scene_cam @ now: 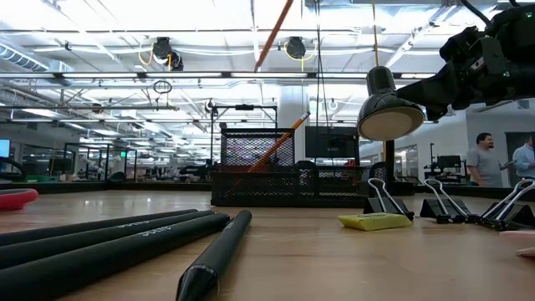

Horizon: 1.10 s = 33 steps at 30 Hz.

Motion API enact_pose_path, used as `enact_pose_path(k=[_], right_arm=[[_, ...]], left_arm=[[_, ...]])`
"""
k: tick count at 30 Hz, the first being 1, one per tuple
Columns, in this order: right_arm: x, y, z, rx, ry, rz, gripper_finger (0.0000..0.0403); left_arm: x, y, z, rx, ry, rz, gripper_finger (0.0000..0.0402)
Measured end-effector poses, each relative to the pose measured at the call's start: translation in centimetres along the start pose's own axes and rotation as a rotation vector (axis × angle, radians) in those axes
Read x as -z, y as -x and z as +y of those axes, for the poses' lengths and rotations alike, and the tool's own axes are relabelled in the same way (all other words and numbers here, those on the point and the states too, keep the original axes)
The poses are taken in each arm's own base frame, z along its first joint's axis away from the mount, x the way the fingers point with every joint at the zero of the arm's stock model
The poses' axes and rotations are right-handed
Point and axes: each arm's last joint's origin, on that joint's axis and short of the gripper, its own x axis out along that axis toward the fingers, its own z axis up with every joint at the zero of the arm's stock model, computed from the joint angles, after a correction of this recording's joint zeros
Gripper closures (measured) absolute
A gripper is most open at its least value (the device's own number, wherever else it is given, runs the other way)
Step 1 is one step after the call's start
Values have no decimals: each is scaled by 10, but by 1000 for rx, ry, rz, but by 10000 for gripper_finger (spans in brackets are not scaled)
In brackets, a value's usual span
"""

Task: Pick and place office supplies into organizer
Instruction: Put the yellow pencil into the black desk organizer

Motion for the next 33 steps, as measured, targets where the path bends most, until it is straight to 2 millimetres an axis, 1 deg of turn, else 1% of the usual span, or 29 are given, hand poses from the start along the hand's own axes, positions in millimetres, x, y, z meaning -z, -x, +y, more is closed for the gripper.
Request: enact_pose_path(k=[3,6,10,12,14,18,22,27,33], right_arm=[[0,0,0,0,0,0,399],[0,0,0,0,2,2,399],[1,0,0,1,20,8,399],[1,0,0,1,21,7,399],[1,0,0,1,19,9,399],[1,0,0,1,21,10,399],[1,0,0,1,23,9,398],[1,0,0,1,26,9,398],[1,0,0,1,26,9,399]], left_arm=[[18,-3,18,-21,25,26,379],[38,-4,30,-10,72,20,382],[72,-5,39,-3,118,-22,394],[91,-4,43,-25,149,-7,395],[103,-1,48,-50,160,-12,388],[121,3,51,-67,193,32,379],[126,5,53,-81,202,42,386],[138,-3,51,-75,217,83,396],[160,-18,50,-81,256,142,377]])
